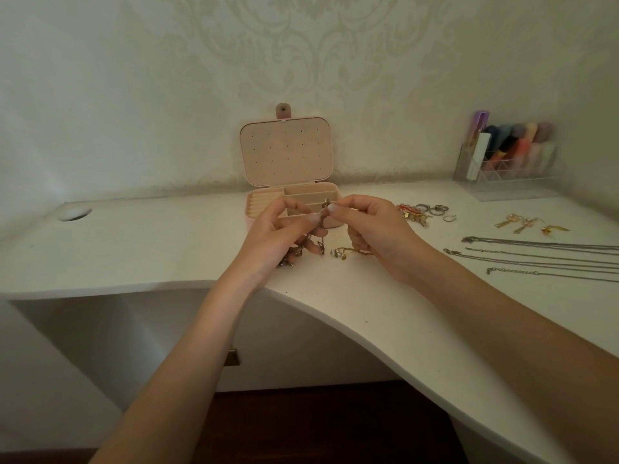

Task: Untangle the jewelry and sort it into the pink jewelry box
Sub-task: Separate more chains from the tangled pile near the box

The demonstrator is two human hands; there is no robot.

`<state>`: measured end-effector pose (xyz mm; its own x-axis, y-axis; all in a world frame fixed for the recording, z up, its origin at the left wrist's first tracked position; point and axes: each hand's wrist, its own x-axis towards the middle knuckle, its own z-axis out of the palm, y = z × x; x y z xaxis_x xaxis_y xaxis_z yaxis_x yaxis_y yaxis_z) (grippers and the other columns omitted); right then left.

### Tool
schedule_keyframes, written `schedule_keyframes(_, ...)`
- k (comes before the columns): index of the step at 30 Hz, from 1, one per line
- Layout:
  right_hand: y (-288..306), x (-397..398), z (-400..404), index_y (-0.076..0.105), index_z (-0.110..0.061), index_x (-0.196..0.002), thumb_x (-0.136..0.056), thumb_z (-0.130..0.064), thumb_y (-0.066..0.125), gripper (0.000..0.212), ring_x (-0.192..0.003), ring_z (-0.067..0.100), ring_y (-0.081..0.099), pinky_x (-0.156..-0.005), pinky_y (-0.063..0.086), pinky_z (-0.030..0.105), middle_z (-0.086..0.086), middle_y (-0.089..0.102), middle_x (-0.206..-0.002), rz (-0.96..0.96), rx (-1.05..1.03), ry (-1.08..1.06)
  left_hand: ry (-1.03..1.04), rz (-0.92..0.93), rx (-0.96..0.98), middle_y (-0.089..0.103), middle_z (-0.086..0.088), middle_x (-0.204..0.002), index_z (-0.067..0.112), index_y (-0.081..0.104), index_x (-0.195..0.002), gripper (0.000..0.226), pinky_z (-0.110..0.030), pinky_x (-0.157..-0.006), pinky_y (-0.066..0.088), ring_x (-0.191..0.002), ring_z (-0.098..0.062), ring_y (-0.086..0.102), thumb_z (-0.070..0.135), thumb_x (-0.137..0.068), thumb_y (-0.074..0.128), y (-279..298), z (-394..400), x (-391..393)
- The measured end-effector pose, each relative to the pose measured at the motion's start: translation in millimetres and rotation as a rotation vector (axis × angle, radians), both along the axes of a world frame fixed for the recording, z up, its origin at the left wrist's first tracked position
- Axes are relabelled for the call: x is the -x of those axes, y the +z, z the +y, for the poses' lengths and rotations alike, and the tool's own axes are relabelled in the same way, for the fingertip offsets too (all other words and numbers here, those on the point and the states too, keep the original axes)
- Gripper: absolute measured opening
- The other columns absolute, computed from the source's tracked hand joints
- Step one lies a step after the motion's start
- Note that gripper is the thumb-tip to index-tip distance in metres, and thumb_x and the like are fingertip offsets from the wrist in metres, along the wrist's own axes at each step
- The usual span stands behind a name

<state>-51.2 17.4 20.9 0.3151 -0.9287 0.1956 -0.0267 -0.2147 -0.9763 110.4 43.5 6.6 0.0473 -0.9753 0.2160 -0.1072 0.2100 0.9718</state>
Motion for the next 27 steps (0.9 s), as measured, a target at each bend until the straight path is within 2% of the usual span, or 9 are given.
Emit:
schedule_keyframes(3,-0.9,0.1,-1.6,0.067,-0.011,-0.089,-0.091,-0.018,0.061,0.009,-0.041,0.008,0.027,-0.045,0.025,0.021,-0.009,0.063,-0.060,0.009,0.016,0.006,-0.010,-0.073,0.031,0.071,0.003,-0.075,0.016,0.062,-0.089,0.002,-0.018,-0.041,0.034,-0.051,-0.008,0.057,0.016,-0.088,0.063,-3.0,-1.6,0.1)
schedule_keyframes(7,0.8,0.1,-1.9,0.065,-0.009,-0.088,-0.093,-0.016,0.055,0.013,-0.040,0.006,0.027,-0.044,0.025,0.020,-0.014,0.045,-0.042,-0.003,0.014,0.018,-0.014,-0.119,0.075,0.067,0.007,-0.068,0.018,0.067,-0.088,0.007,-0.016,-0.041,0.033,-0.046,-0.006,0.050,0.018,-0.090,0.061,-3.4,-0.7,1.9)
schedule_keyframes(11,0.9,-0.3,-2.8,0.066,-0.015,-0.075,-0.093,-0.016,0.055,0.021,-0.042,0.007,0.025,-0.041,0.024,0.018,-0.005,0.038,-0.045,-0.019,0.003,0.022,0.006,-0.078,0.080,0.069,0.003,-0.081,0.022,0.067,-0.093,0.007,-0.020,-0.050,0.044,-0.067,-0.009,0.061,0.020,-0.090,0.061,-3.6,-2.3,1.9)
schedule_keyframes(13,-0.2,-0.8,-3.1,0.067,-0.019,-0.070,-0.092,-0.016,0.055,0.026,-0.044,0.008,0.026,-0.041,0.024,0.019,0.010,0.046,-0.057,-0.011,0.013,0.037,0.024,-0.082,0.097,0.071,0.003,-0.086,0.024,0.067,-0.094,0.007,-0.024,-0.058,0.050,-0.073,-0.006,0.063,0.020,-0.088,0.064,-5.2,-4.1,1.2)
schedule_keyframes(16,-1.4,-1.7,-2.9,0.069,-0.026,-0.064,-0.092,-0.018,0.055,0.032,-0.047,0.011,0.025,-0.043,0.022,0.021,0.015,0.046,-0.077,0.012,0.024,0.059,0.029,-0.062,0.144,0.069,0.004,-0.094,0.019,0.065,-0.097,0.013,-0.025,-0.065,0.053,-0.086,-0.005,0.064,0.013,-0.085,0.067,-7.4,-6.2,-0.2)
schedule_keyframes(20,-1.3,-2.0,-1.3,0.067,-0.015,-0.075,-0.094,-0.015,0.054,0.023,-0.045,0.009,0.025,-0.044,0.022,0.021,-0.002,0.039,-0.047,0.022,0.022,0.067,0.049,-0.060,0.201,0.067,0.003,-0.104,0.023,0.067,-0.084,0.011,-0.024,-0.077,0.050,-0.092,-0.012,0.063,0.021,-0.074,0.072,-8.9,-8.5,-1.5)
schedule_keyframes(22,-1.2,-2.6,-0.9,0.066,-0.014,-0.077,-0.094,-0.016,0.054,0.021,-0.042,0.007,0.027,-0.043,0.024,0.019,-0.007,0.035,-0.045,0.027,0.007,0.061,0.055,-0.014,0.202,0.067,-0.003,-0.108,0.022,0.069,-0.081,0.010,-0.025,-0.085,0.050,-0.098,-0.013,0.064,0.015,-0.075,0.074,-9.2,-9.0,-1.1)
schedule_keyframes(24,-1.7,-3.3,-0.9,0.068,-0.013,-0.079,-0.094,-0.017,0.054,0.021,-0.043,0.007,0.027,-0.044,0.025,0.020,-0.003,0.036,-0.050,0.047,0.008,0.071,0.060,-0.007,0.218,0.067,-0.002,-0.106,0.016,0.068,-0.084,0.013,-0.020,-0.084,0.051,-0.094,-0.005,0.065,0.003,-0.081,0.070,-8.7,-8.2,-0.4)
schedule_keyframes(27,-1.8,-3.0,0.0,0.068,-0.010,-0.080,-0.094,-0.016,0.054,0.020,-0.044,0.007,0.026,-0.046,0.022,0.021,-0.002,0.037,-0.051,0.070,-0.001,0.076,0.081,-0.036,0.242,0.069,0.005,-0.098,0.015,0.069,-0.086,0.012,-0.017,-0.081,0.051,-0.087,-0.001,0.066,0.004,-0.082,0.068,-7.9,-7.0,-0.6)
